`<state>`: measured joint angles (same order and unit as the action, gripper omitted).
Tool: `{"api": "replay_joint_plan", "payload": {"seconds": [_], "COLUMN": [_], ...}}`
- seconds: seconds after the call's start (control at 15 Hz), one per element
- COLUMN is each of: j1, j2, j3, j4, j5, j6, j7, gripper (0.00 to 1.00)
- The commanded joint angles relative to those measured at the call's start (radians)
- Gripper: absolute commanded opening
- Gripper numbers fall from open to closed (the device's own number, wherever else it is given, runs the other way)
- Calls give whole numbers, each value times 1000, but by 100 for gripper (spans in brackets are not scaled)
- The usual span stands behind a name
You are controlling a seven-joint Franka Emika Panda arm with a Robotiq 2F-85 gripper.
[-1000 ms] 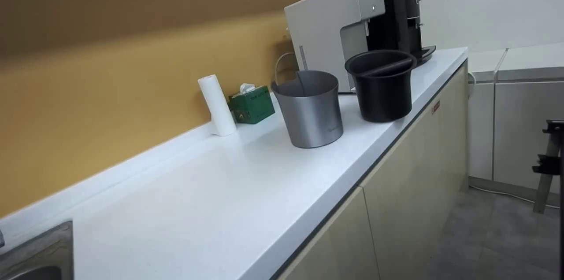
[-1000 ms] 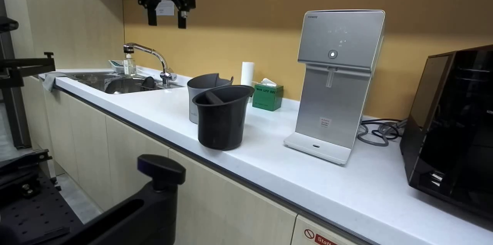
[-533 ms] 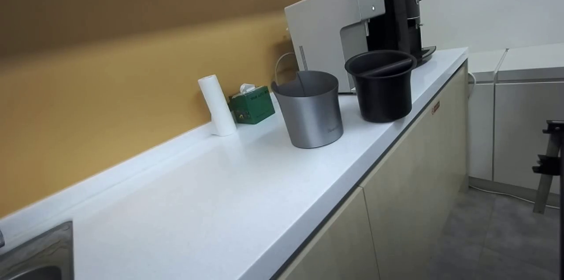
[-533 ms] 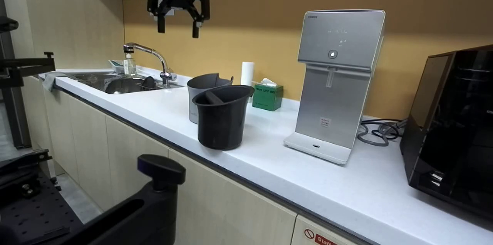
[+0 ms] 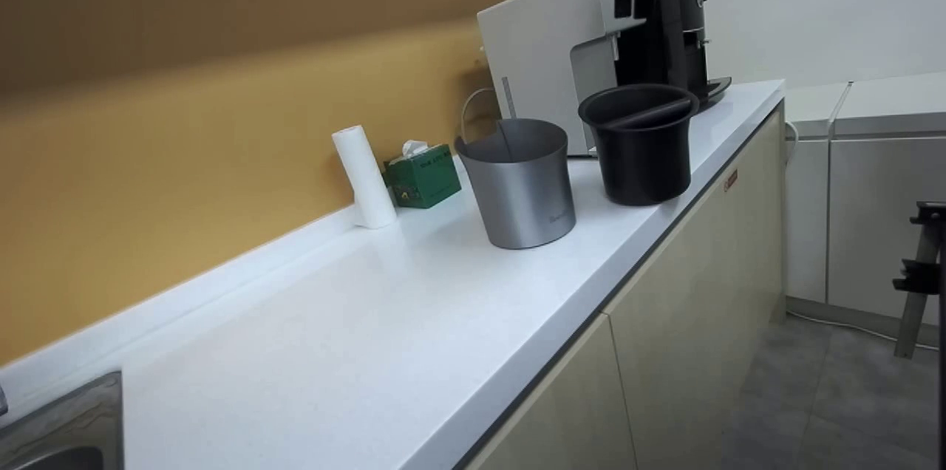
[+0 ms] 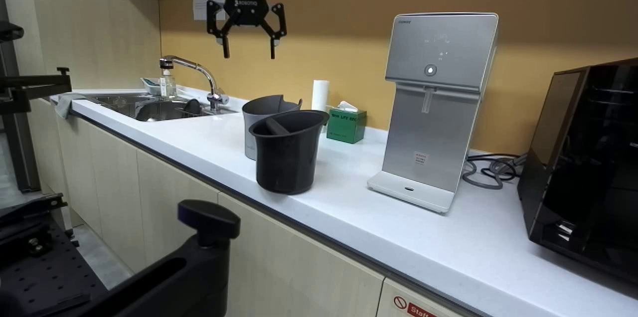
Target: Put the inner bucket of the trash can inside the outer trash bucket
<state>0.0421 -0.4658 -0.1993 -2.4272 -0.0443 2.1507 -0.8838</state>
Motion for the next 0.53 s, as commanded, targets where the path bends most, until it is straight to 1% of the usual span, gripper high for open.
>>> {"api": "replay_joint_plan", "payload": {"seconds": [0.0, 0.07, 0.13, 0.2, 0.33, 0.4, 0.47], "j1": [-4, -9, -20, -26, -30, -30, -35], "j2": [87, 110, 67, 88, 112, 114, 104], "j3": [-25, -33, -3, -8, -12, -12, -3], "j4": [19, 25, 2, 3, 6, 6, -7], "j5": [-39, -35, -14, -14, -15, -15, -26], "j6": [41, 50, 36, 45, 55, 55, 84], "j7": [-166, -204, -142, -175, -200, -203, -184], "gripper": [100, 100, 100, 100, 100, 100, 100]}}
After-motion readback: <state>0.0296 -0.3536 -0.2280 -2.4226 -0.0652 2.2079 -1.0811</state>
